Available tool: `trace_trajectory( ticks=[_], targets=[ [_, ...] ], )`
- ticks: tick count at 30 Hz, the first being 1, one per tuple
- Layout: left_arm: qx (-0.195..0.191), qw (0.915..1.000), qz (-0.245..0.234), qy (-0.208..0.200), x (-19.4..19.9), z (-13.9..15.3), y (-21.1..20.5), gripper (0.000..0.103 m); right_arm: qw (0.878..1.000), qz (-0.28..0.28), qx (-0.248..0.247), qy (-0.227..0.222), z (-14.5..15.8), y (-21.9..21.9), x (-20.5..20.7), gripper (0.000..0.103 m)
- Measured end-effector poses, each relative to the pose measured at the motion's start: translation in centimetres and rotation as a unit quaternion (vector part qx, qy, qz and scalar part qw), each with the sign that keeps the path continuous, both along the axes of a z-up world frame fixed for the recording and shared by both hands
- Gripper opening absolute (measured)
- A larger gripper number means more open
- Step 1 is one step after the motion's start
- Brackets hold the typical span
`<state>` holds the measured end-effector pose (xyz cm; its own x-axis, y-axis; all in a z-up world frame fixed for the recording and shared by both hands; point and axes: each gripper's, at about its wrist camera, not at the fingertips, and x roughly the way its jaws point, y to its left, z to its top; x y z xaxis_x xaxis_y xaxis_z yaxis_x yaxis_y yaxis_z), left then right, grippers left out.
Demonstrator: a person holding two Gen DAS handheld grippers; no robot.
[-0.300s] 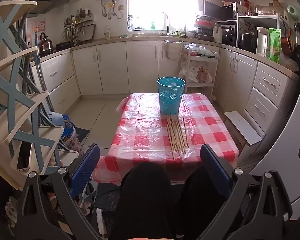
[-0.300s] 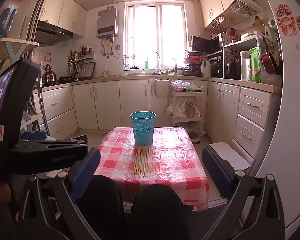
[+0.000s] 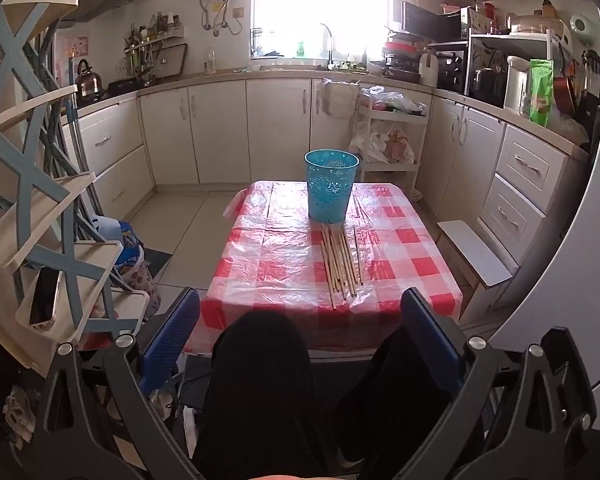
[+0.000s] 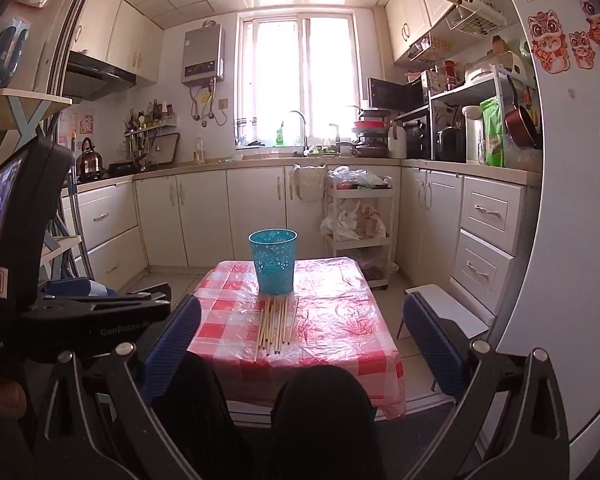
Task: Organize utensils
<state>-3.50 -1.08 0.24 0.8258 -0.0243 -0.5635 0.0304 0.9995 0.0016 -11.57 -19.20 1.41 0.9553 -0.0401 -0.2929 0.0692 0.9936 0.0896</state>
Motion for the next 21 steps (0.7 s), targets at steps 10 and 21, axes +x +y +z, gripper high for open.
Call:
trace_trajectory(
  ticks=[10, 21],
  targets=[
    [-0.004, 1.0000, 0.006, -0.001, -0.2, 0.4, 0.0, 0.097, 1.000, 0.010, -0.010, -0.007, 0.2, -0.7, -1.2, 0.098],
    [0.002, 0.9999, 0.009, -0.009, -1.1, 0.2, 0.0, 0.097, 1.000, 0.014, -0.006, -0.009, 0.2, 0.0, -1.3, 0.098]
  ],
)
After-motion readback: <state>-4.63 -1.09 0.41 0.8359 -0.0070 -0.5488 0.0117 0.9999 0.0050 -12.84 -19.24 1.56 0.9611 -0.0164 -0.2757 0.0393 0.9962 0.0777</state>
